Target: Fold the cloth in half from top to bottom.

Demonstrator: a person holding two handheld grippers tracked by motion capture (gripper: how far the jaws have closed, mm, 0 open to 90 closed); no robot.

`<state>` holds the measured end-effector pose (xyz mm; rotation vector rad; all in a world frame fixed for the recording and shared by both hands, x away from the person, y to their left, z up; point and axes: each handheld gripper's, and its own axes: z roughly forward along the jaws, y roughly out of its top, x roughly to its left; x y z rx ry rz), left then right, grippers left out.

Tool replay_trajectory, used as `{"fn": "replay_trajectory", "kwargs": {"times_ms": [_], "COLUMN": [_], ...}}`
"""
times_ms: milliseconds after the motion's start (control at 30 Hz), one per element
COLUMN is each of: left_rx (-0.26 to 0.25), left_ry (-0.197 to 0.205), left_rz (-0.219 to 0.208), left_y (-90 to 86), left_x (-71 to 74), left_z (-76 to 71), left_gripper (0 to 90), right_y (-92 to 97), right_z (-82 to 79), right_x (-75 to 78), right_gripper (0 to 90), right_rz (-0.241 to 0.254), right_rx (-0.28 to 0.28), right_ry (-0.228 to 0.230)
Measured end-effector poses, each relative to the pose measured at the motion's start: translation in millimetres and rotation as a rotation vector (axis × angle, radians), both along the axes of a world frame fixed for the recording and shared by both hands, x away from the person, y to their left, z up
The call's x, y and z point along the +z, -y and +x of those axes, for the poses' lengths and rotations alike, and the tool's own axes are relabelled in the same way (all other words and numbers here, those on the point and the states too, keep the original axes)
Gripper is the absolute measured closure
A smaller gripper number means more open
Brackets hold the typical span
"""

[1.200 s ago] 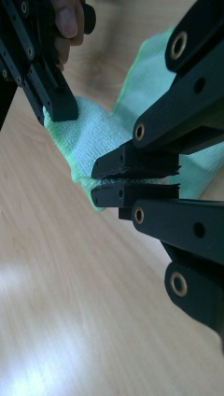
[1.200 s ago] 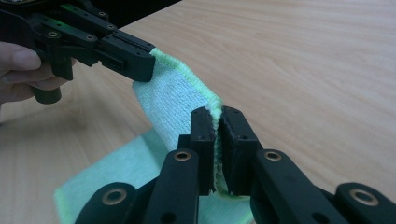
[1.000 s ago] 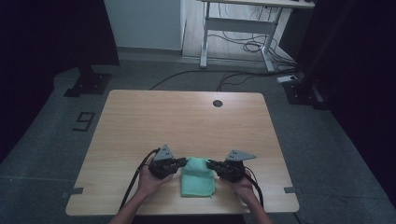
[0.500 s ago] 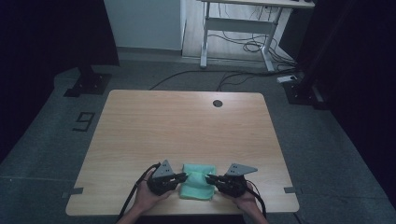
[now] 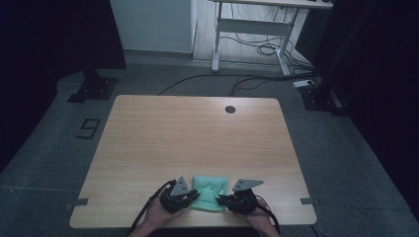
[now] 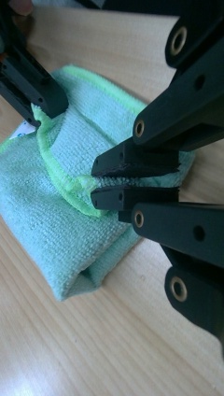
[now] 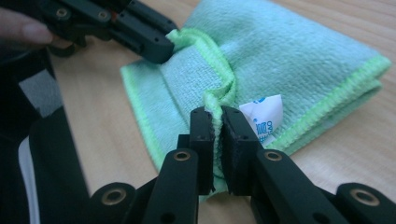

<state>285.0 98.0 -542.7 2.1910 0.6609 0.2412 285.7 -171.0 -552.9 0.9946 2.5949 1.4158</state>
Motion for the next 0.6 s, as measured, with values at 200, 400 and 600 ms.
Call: {"fn": "replay_trajectory", "kwargs": {"times_ms": [200, 400, 600], "left_rx": [0.041, 0.08, 0.102], "left_ry": [-0.034, -0.052, -0.047], "left_rz": [-0.011, -0.019, -0.004], "left_y": [-1.7, -0.9, 2.1], "left_x": [1.3, 2.7, 6.2], "left_z": [28.3, 61.6, 78.5], "left_gripper": [83.4, 83.3, 83.3], "right_y": [-1.3, -7.5, -9.0], "right_z": [25.1, 51.4, 67.8], "right_x": [-1.6, -0.2, 0.6], "right_gripper": [83.4, 83.3, 83.0], "right_rz": [0.016, -0.02, -0.01], "right_rx": [-0.034, -0.094, -0.139], "right_ry": [0.001, 0.066, 0.077]}}
